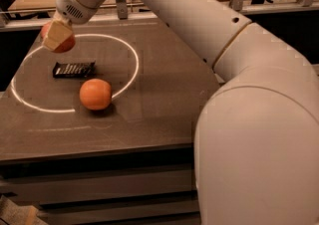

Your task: Pick apple

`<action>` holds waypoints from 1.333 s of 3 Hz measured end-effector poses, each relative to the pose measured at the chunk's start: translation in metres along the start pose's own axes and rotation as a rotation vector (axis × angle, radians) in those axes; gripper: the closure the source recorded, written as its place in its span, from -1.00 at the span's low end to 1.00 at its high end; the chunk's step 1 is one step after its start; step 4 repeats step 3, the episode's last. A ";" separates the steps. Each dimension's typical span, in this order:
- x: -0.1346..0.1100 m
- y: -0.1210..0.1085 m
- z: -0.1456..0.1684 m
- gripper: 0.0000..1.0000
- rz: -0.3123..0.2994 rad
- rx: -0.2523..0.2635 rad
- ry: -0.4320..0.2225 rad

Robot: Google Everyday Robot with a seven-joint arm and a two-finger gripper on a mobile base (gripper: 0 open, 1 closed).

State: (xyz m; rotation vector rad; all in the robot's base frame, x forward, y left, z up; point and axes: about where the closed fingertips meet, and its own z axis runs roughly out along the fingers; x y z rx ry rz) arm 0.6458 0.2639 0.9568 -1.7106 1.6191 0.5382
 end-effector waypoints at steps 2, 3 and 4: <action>0.047 -0.026 -0.078 1.00 0.069 0.106 0.042; 0.047 -0.026 -0.078 1.00 0.069 0.106 0.042; 0.047 -0.026 -0.078 1.00 0.069 0.106 0.042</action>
Offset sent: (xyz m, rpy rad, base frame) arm 0.0312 -0.1458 0.0306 -0.0279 -0.0124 -0.2293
